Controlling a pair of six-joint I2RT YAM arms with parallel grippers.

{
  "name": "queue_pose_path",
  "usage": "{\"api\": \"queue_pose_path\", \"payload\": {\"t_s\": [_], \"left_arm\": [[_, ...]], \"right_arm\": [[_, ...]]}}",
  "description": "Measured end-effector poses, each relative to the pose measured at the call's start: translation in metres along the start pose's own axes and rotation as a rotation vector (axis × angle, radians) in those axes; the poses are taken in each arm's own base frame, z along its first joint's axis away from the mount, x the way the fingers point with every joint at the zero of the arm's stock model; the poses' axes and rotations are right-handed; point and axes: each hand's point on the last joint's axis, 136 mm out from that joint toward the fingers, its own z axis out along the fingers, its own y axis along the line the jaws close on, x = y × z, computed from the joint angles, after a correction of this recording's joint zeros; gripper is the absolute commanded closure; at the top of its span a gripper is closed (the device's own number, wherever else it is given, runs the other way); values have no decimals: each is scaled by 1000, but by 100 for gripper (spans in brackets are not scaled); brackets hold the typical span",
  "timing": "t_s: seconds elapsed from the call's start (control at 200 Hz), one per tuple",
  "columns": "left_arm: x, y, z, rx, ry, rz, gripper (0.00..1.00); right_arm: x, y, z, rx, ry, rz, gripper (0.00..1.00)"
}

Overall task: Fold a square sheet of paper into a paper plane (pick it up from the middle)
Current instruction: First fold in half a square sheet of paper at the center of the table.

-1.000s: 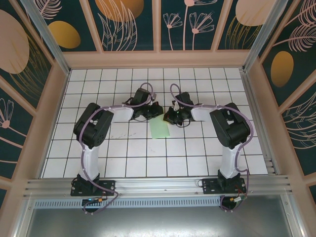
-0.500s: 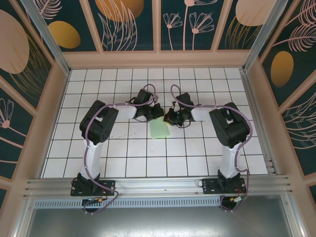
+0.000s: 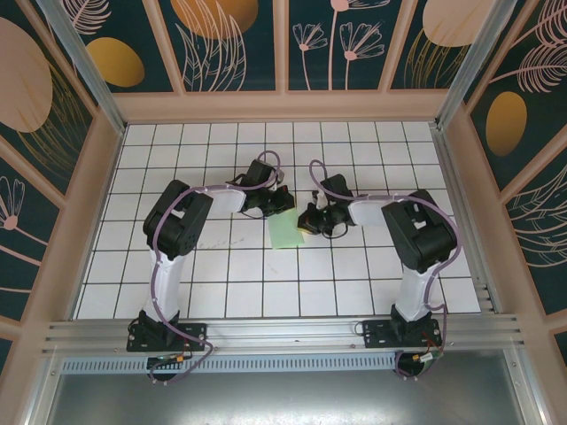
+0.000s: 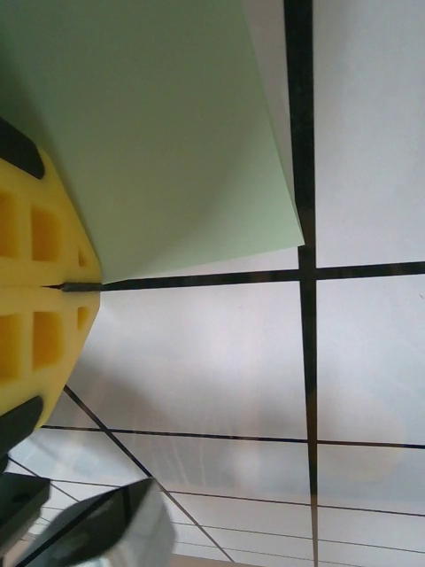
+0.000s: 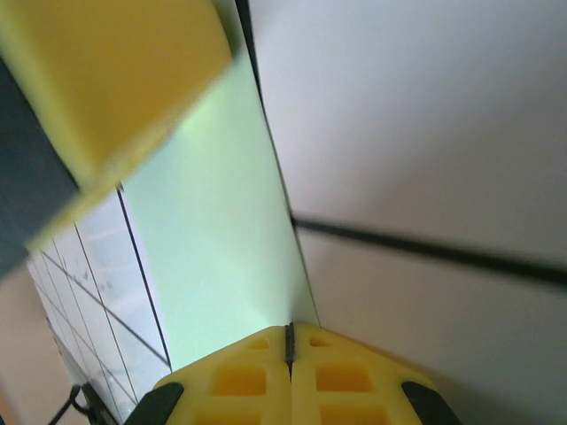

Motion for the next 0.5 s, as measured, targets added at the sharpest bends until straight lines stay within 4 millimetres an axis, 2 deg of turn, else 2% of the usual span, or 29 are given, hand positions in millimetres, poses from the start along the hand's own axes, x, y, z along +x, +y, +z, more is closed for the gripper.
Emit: {"api": "queue_pose_path", "payload": {"t_s": [0.24,0.44,0.5], "left_arm": [[0,0,0,1,0,0,100],[-1,-3,-1,-2,9,12,100],[-2,-4,-1,-11,14,27,93]], "right_arm": [[36,-9,-8,21,58,7,100],[48,-14,-14,38,75,3,100],[49,-14,-17,46,77,6,100]]}}
